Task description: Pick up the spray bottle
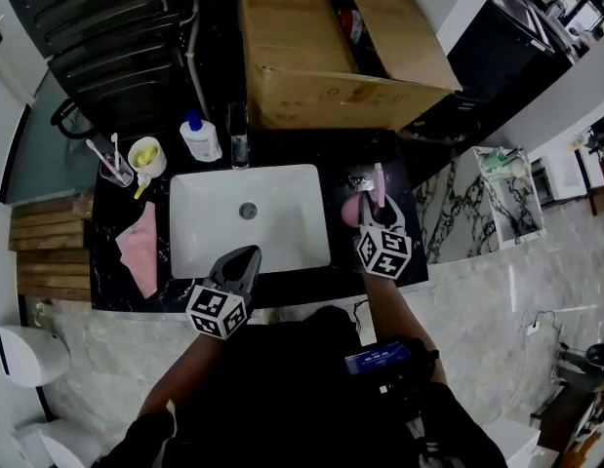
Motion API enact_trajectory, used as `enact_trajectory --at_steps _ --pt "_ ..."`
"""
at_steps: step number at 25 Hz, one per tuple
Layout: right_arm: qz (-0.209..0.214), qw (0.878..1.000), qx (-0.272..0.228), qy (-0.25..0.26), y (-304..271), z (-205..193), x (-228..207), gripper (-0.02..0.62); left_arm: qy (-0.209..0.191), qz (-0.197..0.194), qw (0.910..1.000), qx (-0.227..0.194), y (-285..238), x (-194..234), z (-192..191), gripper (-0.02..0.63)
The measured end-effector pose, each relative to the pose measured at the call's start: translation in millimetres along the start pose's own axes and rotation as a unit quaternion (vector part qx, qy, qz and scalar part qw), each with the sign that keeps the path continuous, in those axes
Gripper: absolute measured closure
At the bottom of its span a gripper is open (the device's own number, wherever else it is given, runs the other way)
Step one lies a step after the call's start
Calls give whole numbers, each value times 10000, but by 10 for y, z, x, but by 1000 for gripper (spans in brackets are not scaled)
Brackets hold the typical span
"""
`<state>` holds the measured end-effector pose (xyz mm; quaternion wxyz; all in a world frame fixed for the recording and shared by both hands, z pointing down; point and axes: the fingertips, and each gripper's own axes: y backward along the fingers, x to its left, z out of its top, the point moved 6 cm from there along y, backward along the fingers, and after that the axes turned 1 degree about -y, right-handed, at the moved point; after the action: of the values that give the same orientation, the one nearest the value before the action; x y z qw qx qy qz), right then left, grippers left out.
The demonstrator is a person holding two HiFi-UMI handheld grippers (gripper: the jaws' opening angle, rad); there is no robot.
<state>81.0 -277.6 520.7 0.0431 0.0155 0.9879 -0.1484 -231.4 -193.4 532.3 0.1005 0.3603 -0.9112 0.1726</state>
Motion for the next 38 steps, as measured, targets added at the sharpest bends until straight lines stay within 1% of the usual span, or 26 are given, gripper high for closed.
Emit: enact_trajectory --at_steps 9,14,27,38 --pt "367 9991 63 188 91 -3 1 428 -44 -155 9999 49 -65 9 20 598" --pt "487 9988 -16 78 166 5 -3 431 -111 -301 9995 71 -98 -7 63 598" --pt "457 9982 -355 -172 728 -38 -256 434 -304 -1001 9941 280 -323 -215 19 598" --pt "225 9978 -567 -246 1321 -74 -703 434 -533 -1504 9863 424 -563 -702 3 598"
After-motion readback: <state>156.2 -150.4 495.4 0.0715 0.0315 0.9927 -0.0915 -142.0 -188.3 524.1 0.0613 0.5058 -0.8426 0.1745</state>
